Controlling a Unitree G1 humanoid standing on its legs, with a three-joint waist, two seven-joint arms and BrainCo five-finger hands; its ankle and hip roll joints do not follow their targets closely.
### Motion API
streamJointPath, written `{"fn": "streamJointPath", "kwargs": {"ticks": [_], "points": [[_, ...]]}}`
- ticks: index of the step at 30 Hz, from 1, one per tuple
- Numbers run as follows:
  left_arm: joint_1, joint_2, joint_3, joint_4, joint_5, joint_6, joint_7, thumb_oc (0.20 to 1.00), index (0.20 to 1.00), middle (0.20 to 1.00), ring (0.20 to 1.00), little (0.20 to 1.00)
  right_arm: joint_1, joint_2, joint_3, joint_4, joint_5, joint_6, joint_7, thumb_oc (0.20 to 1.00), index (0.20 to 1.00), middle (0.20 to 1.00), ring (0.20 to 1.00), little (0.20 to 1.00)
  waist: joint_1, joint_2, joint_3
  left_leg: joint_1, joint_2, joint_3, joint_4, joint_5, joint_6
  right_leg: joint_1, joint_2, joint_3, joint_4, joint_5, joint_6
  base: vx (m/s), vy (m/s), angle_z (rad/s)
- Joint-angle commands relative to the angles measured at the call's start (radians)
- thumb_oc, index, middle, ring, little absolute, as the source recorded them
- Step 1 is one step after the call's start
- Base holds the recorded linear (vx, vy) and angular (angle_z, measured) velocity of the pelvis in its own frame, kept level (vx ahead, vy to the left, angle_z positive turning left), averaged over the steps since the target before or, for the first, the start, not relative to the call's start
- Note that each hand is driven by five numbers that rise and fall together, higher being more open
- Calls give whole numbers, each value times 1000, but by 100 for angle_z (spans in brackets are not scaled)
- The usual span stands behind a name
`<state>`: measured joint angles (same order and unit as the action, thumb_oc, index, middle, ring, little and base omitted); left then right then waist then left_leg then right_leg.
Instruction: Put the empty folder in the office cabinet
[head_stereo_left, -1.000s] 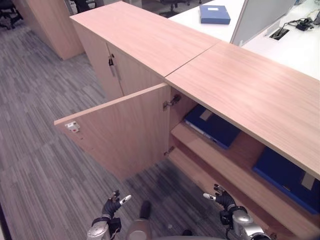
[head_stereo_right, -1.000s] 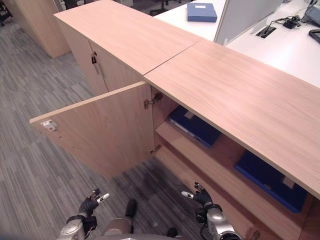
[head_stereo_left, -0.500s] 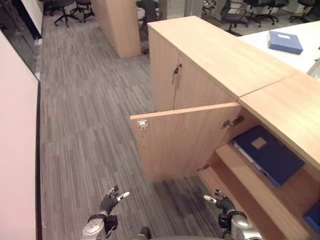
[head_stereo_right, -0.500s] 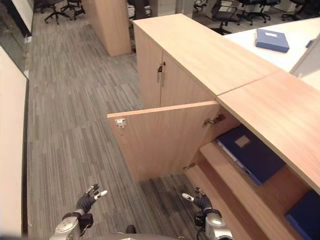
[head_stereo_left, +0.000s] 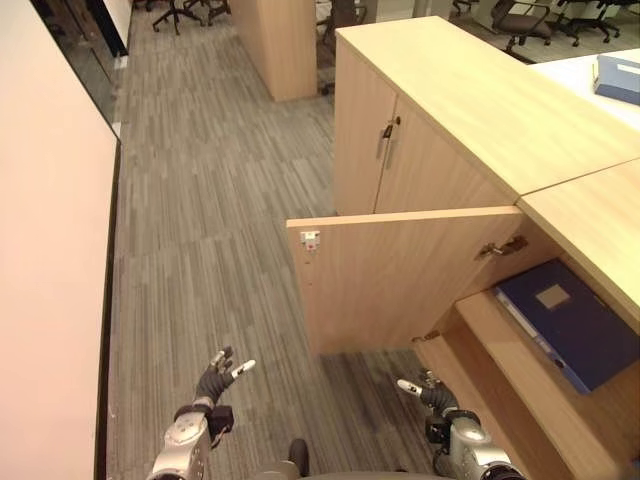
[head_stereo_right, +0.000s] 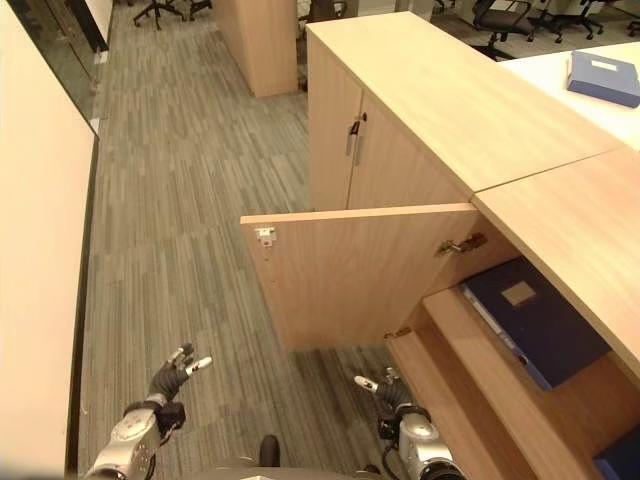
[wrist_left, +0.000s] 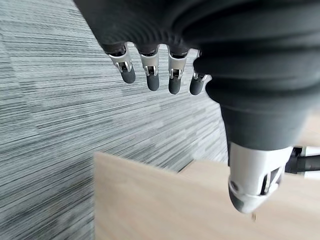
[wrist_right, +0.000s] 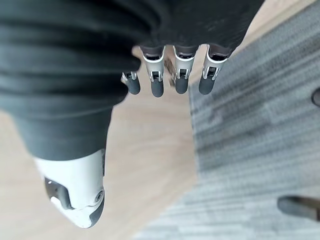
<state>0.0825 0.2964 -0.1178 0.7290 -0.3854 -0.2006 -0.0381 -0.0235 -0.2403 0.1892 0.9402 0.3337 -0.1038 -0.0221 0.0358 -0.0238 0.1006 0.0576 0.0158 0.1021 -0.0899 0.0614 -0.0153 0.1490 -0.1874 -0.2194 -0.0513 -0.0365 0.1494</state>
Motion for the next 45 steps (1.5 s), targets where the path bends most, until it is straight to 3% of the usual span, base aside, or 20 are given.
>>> {"fn": "streamJointPath", "kwargs": {"ticks": [1,11,26,45], "points": [[-70,-8,1,8,2,-42,0,1000,1000,1000,1000,1000,9,-16,-28,-32,10,-26,-4,1000,1000,1000,1000,1000,-3,4,-31,77,21,-37,33,-140,-46,-71,-18,-36,110,17,28,30,-35,1],[-166,9,-5,17,-6,-47,21,1000,1000,1000,1000,1000,16,-12,3,-40,3,-20,9,1000,1000,1000,1000,1000,-39,17,-55,116,30,0,14,-140,-56,-50,-10,-14,80,26,25,13,-3,-12],[-493,168,-6,105,-96,-57,7,1000,1000,1000,1000,1000,53,-30,50,-6,-12,-18,44,1000,1000,1000,1000,1000,-115,29,-95,149,43,63,3,-142,-71,-46,-1,32,57,46,40,15,-2,-16],[-528,79,-119,112,-72,-26,-56,1000,1000,1000,1000,1000,19,-19,55,52,-15,-7,48,1000,1000,1000,1000,1000,-123,17,-95,142,46,63,3,-137,-71,-46,-1,31,49,58,45,-4,3,-1]]}}
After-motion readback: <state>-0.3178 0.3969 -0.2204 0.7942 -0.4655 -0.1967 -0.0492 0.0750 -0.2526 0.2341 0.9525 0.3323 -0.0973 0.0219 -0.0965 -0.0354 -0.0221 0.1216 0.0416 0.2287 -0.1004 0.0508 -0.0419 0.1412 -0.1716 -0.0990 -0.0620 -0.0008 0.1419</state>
